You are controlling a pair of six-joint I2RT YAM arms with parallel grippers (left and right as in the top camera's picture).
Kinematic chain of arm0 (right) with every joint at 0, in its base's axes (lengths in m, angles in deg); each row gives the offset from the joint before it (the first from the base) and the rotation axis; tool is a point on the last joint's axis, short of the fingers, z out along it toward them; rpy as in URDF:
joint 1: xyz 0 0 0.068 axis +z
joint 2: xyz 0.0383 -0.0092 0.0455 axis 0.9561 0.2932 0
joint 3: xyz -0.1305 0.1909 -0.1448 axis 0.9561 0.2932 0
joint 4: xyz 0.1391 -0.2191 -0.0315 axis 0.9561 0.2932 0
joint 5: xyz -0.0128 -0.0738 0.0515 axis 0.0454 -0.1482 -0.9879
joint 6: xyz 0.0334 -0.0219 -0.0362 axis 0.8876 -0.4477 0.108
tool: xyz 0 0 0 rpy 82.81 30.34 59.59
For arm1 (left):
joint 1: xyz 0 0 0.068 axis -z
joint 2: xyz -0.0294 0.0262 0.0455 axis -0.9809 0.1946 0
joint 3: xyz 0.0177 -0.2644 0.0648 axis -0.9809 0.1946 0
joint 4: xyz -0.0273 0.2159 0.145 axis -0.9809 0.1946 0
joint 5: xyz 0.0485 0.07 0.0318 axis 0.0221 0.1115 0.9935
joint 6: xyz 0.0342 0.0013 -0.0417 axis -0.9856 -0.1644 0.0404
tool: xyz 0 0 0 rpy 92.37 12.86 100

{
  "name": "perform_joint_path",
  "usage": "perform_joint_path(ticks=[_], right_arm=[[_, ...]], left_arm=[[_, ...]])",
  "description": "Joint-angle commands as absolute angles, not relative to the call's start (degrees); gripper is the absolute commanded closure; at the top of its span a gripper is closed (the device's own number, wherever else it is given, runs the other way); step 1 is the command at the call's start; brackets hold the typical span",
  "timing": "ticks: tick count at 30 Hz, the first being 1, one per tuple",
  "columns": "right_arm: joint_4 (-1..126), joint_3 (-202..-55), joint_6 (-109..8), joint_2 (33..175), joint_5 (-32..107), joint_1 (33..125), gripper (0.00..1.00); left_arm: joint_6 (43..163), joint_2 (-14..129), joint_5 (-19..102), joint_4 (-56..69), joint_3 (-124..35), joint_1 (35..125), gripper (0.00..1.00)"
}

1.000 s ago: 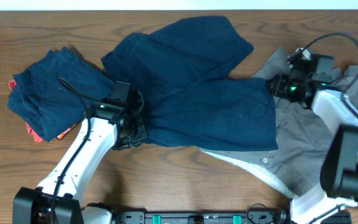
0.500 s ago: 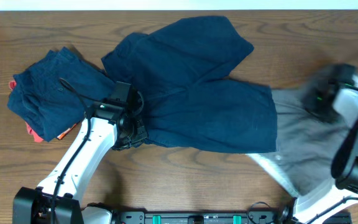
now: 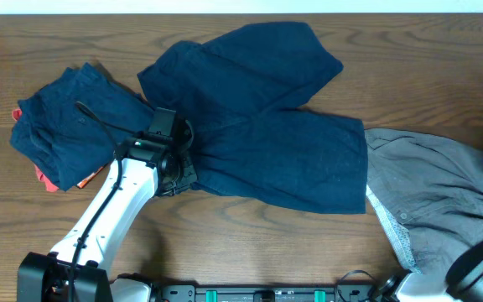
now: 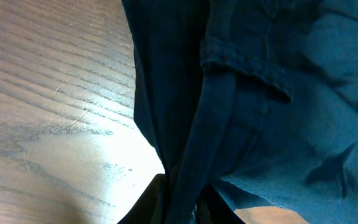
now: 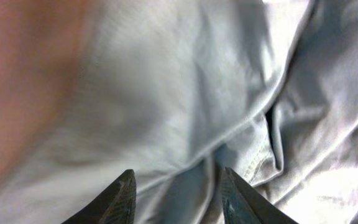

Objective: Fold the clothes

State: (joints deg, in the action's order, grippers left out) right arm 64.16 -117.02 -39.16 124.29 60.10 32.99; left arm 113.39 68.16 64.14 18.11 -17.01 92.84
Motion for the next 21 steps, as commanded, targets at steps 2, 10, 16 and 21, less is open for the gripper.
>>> perform_joint_path(ticks=[2,10,16,21], right_arm=[[66.28,-117.96,-48.36,117.69,43.77,37.47,0.54],[80.38,-115.44,-53.22,117.12,38.13,51.24,0.54],[66.70,-107.46,-50.81,118.59,39.18,57.03,0.49],[62.43,-101.65,-49.61,121.80,34.81,57.82,0.46]], left_arm=[[113.91,68.25,65.83,17.50,-17.42,92.56,0.83],[113.91,68.25,65.78,17.69,-17.42,92.56,0.83],[113.91,68.25,65.78,17.69,-17.42,92.56,0.83],[113.91,68.25,65.78,17.72,-17.42,92.56,0.83]])
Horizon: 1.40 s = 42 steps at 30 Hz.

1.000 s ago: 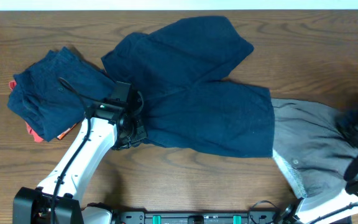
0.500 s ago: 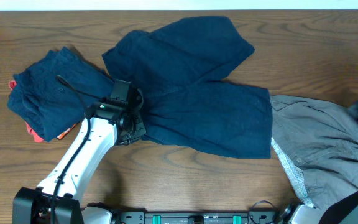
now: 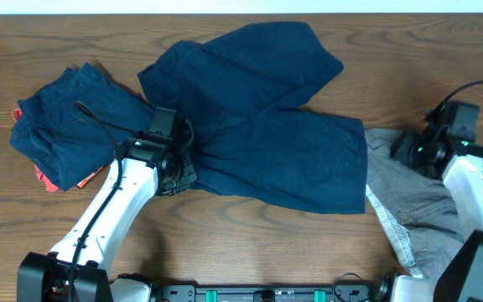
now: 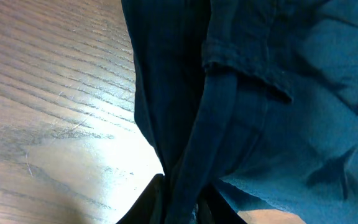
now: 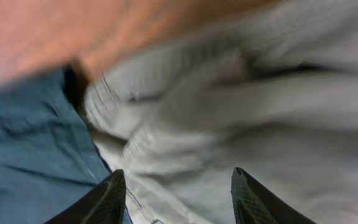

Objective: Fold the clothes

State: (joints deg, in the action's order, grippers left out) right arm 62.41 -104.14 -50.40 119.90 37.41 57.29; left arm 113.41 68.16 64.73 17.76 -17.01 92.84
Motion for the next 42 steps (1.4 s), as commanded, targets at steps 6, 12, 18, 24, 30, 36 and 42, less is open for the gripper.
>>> perform_joint_path(ticks=[6,12,18,24,30,36,42], right_arm=[[68.51,-97.32,-44.89,124.82,44.23,56.59,0.54],[78.69,-98.04,-27.10,123.94,68.19,48.96,0.50],[78.89,-101.19,-27.21,122.96,65.94,38.06,0.49],[78.15,-105.85,-40.56,122.72,52.67,38.49,0.45],[80.18,-112.21,-53.06,120.75,38.55,45.58,0.38],[85.84,-112.49,-59.84,119.13,32.01,57.33,0.28],[96.18,-111.05,-47.42,119.13,34.72,67.08,0.30]], left_arm=[[113.91,68.25,65.78,17.69,-17.42,92.56,0.83],[113.91,68.25,65.52,17.91,-17.42,92.56,0.83],[113.89,68.25,65.35,18.09,-17.42,92.56,0.83],[113.89,68.25,65.35,18.09,-17.42,92.56,0.83],[113.89,68.25,65.35,18.13,-17.42,92.56,0.79],[113.89,68.25,65.37,18.15,-17.42,92.56,0.69],[113.89,68.25,65.35,18.81,-17.42,92.56,0.70]])
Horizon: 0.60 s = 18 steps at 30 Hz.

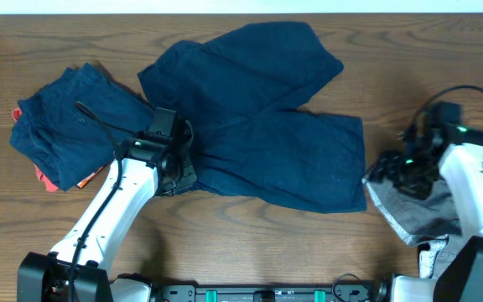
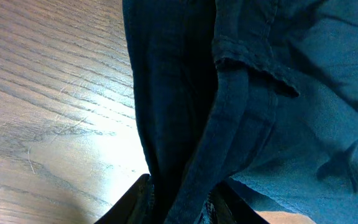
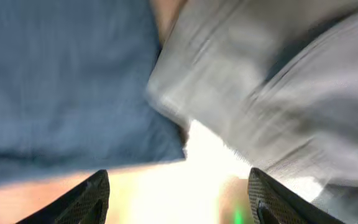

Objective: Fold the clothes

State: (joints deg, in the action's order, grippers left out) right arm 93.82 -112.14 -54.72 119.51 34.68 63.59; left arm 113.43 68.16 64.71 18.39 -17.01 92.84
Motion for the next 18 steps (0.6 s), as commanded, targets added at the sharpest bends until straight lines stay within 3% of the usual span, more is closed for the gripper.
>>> perform_joint_path(ticks=[1,8,18], right_arm=[[96.81,-110.57,-45.35,119.13,34.66,68.24,0.30],[96.60,-105.58,-33.85,119.11,35.31,74.97,0.29],[88.99,-98.26,-23.05,119.11,35.27,75.43,0.32]], left_arm=[[113.91,68.25,65.35,19.03,-17.42,92.56,0.71],[113.89,68.25,65.35,21.17,-17.42,92.56,0.72],[113.89,68.25,65.37,21.15,-17.42,92.56,0.75]])
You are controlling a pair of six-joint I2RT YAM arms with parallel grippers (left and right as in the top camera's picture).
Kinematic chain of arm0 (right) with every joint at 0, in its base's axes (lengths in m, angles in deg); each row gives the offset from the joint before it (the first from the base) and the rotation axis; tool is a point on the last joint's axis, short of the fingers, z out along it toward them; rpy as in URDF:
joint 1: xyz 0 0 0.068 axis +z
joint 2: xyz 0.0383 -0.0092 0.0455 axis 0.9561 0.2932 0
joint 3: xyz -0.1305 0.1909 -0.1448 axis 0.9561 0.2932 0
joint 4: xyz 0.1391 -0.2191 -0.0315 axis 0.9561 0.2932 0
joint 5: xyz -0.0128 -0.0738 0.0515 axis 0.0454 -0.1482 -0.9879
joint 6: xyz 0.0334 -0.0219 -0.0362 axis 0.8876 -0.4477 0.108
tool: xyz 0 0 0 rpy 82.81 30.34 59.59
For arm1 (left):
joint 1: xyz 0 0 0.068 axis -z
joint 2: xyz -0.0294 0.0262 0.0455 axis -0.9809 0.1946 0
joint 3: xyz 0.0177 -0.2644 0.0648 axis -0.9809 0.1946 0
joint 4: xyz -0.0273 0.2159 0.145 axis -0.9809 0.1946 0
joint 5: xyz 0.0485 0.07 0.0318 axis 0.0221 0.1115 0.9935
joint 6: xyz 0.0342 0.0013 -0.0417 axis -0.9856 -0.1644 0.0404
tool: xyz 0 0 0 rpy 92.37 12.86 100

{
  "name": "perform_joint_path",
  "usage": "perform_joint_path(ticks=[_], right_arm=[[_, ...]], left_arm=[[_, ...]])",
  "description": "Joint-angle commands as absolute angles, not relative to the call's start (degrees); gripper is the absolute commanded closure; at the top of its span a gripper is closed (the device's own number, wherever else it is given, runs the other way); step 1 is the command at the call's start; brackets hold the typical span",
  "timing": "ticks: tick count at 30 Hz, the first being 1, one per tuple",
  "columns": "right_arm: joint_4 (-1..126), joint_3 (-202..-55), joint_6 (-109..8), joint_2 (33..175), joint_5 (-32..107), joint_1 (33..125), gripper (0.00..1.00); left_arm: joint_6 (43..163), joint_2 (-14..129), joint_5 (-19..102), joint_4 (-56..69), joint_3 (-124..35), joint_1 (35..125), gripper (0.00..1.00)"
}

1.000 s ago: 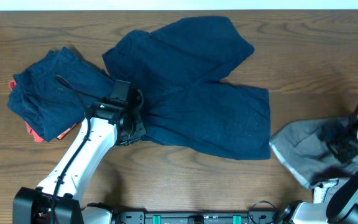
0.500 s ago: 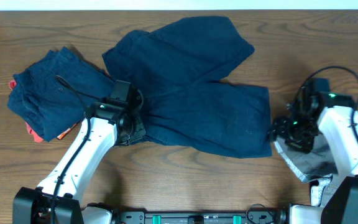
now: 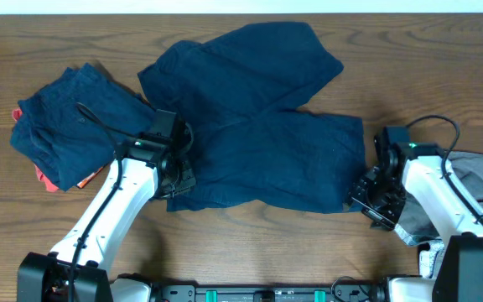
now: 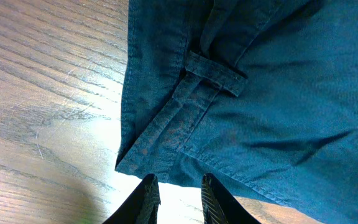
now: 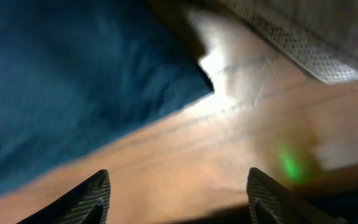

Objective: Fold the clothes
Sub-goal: 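Grasp the right leg hem of the shorts with the right gripper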

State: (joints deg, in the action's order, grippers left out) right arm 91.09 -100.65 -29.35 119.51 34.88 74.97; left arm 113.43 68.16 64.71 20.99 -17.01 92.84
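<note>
Dark blue shorts [image 3: 267, 143] lie spread across the table's middle. My left gripper [image 3: 177, 178] is at their lower left corner. In the left wrist view it [image 4: 178, 199] is open with nothing between its fingers, and the waistband with its belt loop [image 4: 213, 73] lies flat just beyond the tips. My right gripper [image 3: 371, 201] is at the shorts' lower right corner. Its wrist view shows it [image 5: 179, 199] wide open over bare wood, with the shorts' hem [image 5: 73, 74] ahead to the left.
A crumpled grey garment [image 3: 476, 172] lies at the right edge, its mesh part [image 5: 316, 37] close to my right gripper. A folded dark blue pile [image 3: 65, 126] sits at the left on a red piece [image 3: 47, 180]. The wooden table [image 3: 250, 243] runs along the front.
My left gripper has let go of the waistband, which now lies flat in front of its open fingers. My right gripper has moved from the grey garment's edge to the shorts' lower right corner.
My left gripper was shut on the bunched waistband at the shorts' lower left, and now stands open with it flat. My right gripper was at the far right over the grey garment, then nearer the shorts each time. The grey garment now lies further right, apart from them.
</note>
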Motion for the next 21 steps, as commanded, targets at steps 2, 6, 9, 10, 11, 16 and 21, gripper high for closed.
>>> perform_joint_path(ticks=[2,6,9,10,11,16,21], right_arm=[[85.16,-95.95,-20.23,119.11,34.99,75.43,0.33],[77.49,-91.75,-16.04,119.11,34.81,75.43,0.33],[70.83,-89.48,-14.16,119.11,34.35,75.50,0.34],[68.73,-88.89,-13.35,119.11,33.83,75.59,0.35],[67.20,-88.51,-12.87,119.11,33.52,75.65,0.36],[64.84,-88.16,-11.21,119.11,33.57,75.65,0.40],[64.71,-88.16,-11.21,119.11,33.85,75.65,0.52]], left_arm=[[113.89,68.25,65.35,21.21,-17.42,92.56,0.75],[113.93,68.25,62.35,22.90,-16.81,92.62,0.72],[118.11,68.25,61.26,22.85,-14.87,92.60,0.71],[120.91,68.25,61.26,22.66,-14.04,92.62,0.71],[123.38,68.25,61.26,22.22,-13.29,92.62,0.71],[133.04,68.25,59.97,15.99,-8.40,92.62,0.71],[138.39,68.25,58.35,9.83,-4.00,92.60,0.69]])
